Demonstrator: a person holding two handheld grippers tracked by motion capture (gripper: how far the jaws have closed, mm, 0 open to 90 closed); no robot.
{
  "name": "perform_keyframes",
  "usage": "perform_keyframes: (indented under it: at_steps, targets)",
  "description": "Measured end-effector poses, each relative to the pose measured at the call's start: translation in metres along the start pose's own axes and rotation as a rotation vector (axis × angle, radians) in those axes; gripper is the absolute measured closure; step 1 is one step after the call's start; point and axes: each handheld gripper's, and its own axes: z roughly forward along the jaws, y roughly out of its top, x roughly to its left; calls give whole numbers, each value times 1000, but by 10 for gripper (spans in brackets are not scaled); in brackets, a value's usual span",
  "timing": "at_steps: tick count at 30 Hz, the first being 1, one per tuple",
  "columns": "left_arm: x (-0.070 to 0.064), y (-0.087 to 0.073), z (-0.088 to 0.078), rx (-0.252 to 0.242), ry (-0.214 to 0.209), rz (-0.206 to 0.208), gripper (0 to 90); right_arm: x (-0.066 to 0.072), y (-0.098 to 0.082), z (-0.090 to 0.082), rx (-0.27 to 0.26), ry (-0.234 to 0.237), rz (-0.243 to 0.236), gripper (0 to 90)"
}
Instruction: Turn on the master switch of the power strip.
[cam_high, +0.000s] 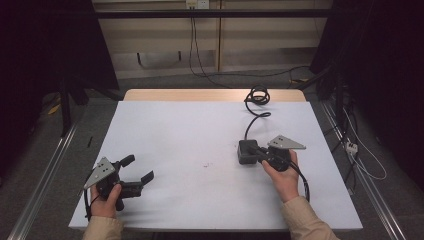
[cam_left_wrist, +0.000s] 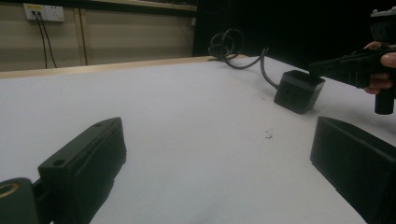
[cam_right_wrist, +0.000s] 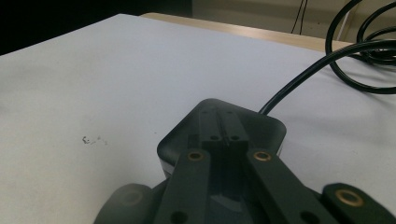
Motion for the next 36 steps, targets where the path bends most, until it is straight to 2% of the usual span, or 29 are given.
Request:
perform_keyframes:
  at_steps: [1,6,18,36]
  targets:
    - [0,0,0,1,0,2,30,0,1,-1,-5,3,4,856]
    - [0,0,0,0,0,2,30,1,3,-3,-19,5,6,804]
    - [0,0,0,2,-1,2,30,2,4,-4,-16,18,11,734]
    - [0,0,0,5,-3,4,30,0,5,-4,-7,0,59,453]
